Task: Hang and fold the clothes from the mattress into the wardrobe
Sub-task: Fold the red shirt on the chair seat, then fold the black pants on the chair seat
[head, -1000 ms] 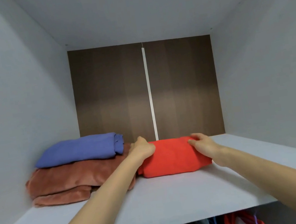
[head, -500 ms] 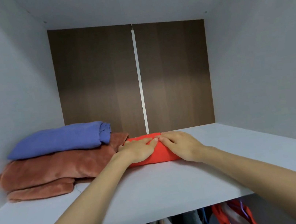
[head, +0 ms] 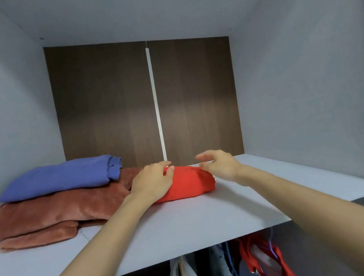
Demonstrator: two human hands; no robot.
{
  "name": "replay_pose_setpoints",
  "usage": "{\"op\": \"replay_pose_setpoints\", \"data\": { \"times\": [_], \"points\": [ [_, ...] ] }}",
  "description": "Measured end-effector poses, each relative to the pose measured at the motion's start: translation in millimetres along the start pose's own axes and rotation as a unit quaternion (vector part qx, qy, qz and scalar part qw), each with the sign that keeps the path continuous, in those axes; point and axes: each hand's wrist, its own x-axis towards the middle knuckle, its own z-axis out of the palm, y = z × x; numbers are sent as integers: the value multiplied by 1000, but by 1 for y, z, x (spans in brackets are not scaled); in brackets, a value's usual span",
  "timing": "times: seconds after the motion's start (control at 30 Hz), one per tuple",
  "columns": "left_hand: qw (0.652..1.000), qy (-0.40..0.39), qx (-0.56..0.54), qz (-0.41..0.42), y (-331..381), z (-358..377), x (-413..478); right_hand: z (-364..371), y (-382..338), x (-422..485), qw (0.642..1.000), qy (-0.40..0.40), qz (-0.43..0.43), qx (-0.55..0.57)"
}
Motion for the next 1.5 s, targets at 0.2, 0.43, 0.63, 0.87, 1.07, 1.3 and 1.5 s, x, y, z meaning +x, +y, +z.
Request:
{"op": "replay_pose_setpoints", "data": {
  "times": [0.2, 0.43, 0.63, 0.87, 1.07, 1.3, 1.5],
  "points": [
    [996, 39, -54, 58, 53, -15, -26, -58, 7, -62, 995, 91, -25, -10],
    [980, 79, -164, 86, 123, -27, -103, -101, 28, -159, 987, 156, -39, -7],
    [971, 68, -213, 80, 168, -28, -190, -121, 41, -253, 988, 149, -24, 30],
    [970, 36, -230, 63, 215, -40, -283, -136, 38, -355, 988, 147, -25, 44],
    [963, -12, -253, 89, 244, -45, -345, -141, 34, -437, 983, 171, 24, 69],
    [940, -89, -303, 126, 261, -32, -418, -126, 27, -546, 965, 227, 105, 79],
    [905, -177, -328, 206, 281, -19, -504, -106, 20, -668, 939, 271, 208, 49]
  ]
}}
